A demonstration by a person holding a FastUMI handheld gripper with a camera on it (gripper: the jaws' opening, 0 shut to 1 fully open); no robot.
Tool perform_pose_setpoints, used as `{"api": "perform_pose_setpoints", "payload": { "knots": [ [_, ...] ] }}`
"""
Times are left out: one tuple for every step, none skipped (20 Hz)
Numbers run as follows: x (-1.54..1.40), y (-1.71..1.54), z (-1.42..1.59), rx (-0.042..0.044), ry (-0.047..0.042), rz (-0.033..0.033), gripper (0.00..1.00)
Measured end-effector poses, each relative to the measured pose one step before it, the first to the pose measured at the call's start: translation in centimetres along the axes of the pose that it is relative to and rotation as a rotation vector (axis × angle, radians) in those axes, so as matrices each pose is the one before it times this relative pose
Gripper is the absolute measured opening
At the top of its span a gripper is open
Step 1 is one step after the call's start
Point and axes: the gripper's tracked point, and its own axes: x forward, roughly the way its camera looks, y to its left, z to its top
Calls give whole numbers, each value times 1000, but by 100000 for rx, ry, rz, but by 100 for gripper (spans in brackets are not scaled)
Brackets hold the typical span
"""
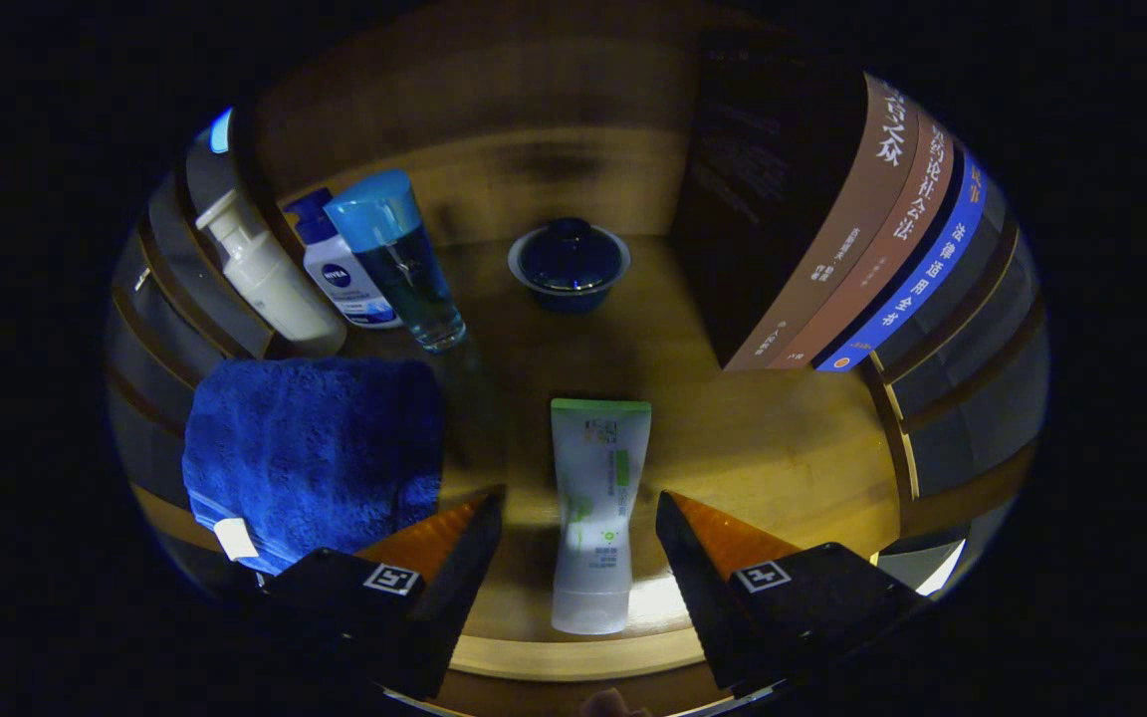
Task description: Pull open the drawer, take out the items inside it, and place them on the countertop above the cabinet.
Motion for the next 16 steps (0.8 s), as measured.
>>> {"api": "perform_pose_setpoints", "payload": {
  "knots": [
    [-386, 120, 232, 75, -1778, 162, 98],
    [-497, 146, 340, 2, -2215, 419, 99],
    [-536, 174, 334, 316, -3155, 364, 99],
    [-770, 234, 492, 419, -4378, 599, 98],
    [-659, 52, 406, -356, -5112, 321, 98],
    [-994, -17, 459, -1365, -5398, -242, 98],
    [-1074, -141, 292, -1319, -5289, -285, 98],
    [-1023, 30, 192, -1133, -4862, 263, 99],
    [-1167, -35, 159, -431, -4846, 225, 99],
    [-1205, 8, 161, -980, -4900, 337, 99],
    [-1323, -188, 299, -1384, -5518, -414, 99],
    [-1424, 74, 637, -1264, -5627, 997, 99],
    [-1620, 107, 739, -222, -6712, 734, 99],
    [-1703, 251, 879, 586, -6875, 953, 99],
    [-1409, 224, 958, 2273, -7192, 1042, 99],
    [-1737, 720, 881, 1719, -5869, 3007, 99]
  ]
}}
